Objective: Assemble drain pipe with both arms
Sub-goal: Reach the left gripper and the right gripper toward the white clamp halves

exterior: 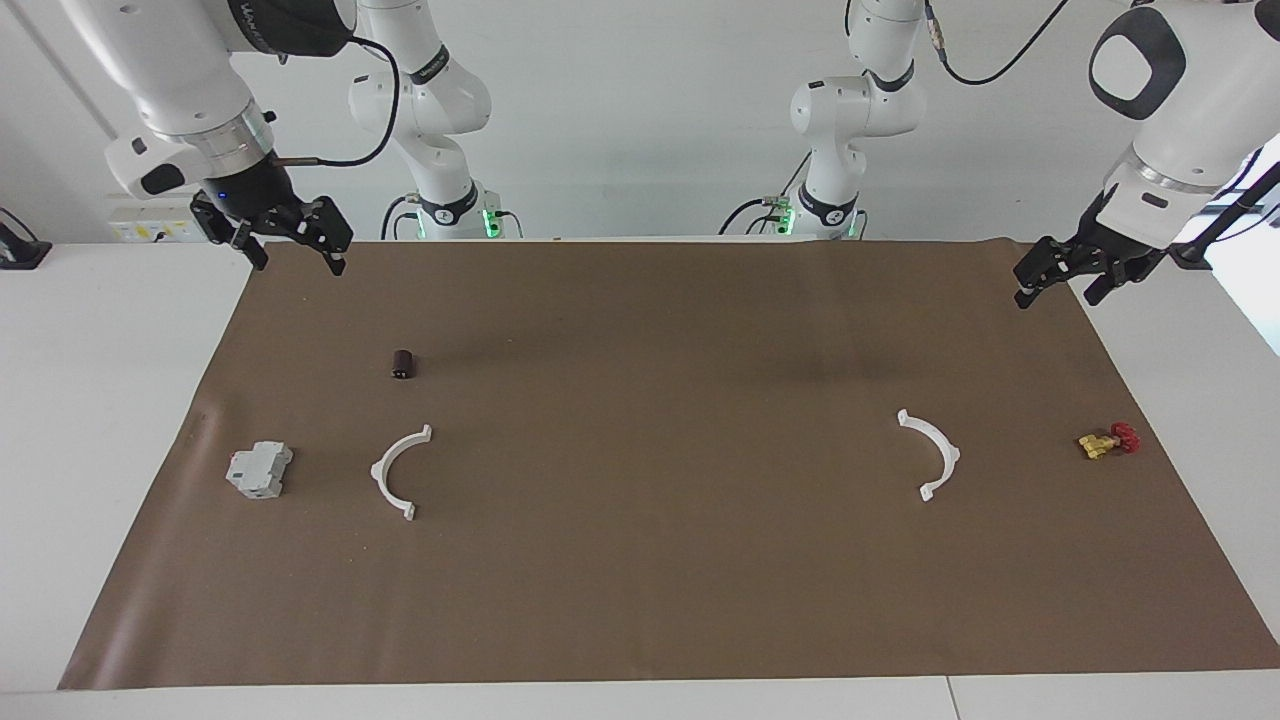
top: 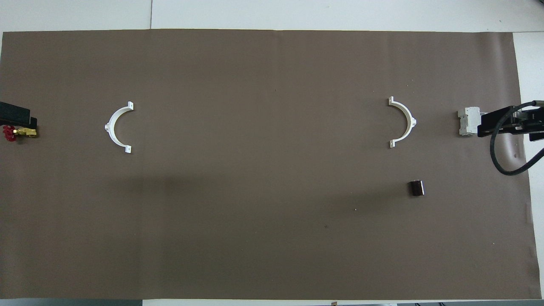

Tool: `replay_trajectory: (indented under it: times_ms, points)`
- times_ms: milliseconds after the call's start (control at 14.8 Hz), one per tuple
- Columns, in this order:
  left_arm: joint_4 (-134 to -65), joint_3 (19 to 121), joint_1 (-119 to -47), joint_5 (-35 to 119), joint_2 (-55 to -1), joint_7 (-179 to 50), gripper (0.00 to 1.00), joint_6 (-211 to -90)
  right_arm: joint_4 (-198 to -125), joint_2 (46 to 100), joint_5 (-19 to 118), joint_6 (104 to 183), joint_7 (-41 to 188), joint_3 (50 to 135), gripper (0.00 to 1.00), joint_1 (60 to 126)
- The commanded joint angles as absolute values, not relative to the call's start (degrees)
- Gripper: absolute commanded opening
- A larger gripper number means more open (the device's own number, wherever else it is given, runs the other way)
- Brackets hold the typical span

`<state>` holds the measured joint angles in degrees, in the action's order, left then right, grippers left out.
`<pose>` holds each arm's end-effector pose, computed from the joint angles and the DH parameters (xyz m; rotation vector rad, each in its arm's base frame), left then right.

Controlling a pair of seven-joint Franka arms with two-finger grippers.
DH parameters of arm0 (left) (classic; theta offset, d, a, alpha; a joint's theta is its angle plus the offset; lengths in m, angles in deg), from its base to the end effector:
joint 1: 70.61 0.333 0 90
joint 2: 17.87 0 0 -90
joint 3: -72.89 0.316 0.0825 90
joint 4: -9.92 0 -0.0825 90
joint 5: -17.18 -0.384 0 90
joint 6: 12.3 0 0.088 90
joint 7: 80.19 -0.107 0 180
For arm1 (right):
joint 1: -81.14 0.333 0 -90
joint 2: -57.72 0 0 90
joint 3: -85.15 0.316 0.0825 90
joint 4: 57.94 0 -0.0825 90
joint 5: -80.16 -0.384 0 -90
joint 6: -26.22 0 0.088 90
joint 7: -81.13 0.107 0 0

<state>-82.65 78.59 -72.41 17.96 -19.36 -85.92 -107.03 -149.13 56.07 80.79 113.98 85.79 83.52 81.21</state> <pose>0.5676 0.0366 0.5960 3.1312 -0.0485 0.0199 0.5411 -0.0162 0.6271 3.1256 -0.1702 -0.0482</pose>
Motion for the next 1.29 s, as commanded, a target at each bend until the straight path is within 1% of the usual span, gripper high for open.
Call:
replay_trajectory:
  times_ms: [0, 474, 677, 745, 880, 1016, 1083, 1219]
  points:
    - [-83.9, 78.3, -72.5, 17.7, -17.9, -85.2, 1.00, -106.6, -148.3, 56.5, 79.7, 112.9, 83.7, 83.6, 1.00, 80.8]
    - [-84.0, 78.3, -72.4, 17.8, -17.8, -85.3, 1.00, -106.6, -148.9, 55.7, 79.5, 112.6, 84.0, 83.6, 1.00, 80.6]
    - [-84.0, 78.3, -72.5, 17.8, -17.8, -85.3, 1.00, -106.4, -149.1, 55.8, 78.2, 113.8, 83.8, 83.7, 1.00, 80.7]
    - [-84.0, 78.3, -72.5, 17.8, -17.8, -85.3, 1.00, -106.9, -150.0, 55.7, 77.1, 116.7, 83.8, 83.7, 1.00, 81.0]
    - [-84.3, 78.2, -72.5, 17.8, -17.9, -85.5, 1.00, -108.8, -153.9, 55.3, 76.8, 121.0, 83.8, 83.7, 1.00, 81.4]
    - [-85.4, 78.2, -73.2, 17.8, -18.0, -85.6, 1.00, -111.0, -158.1, 55.9, 76.7, 127.3, 84.3, 84.1, 1.00, 82.1]
    - [-86.1, 78.2, -73.6, 17.8, -18.4, -85.5, 1.00, -112.4, -159.3, 57.2, 76.6, 130.3, 84.2, 84.2, 1.00, 82.6]
    - [-88.7, 78.2, -74.3, 17.7, -18.8, -85.5, 1.00, -116.8, -159.0, 62.0, 76.6, 134.5, 83.9, 84.2, 1.00, 83.3]
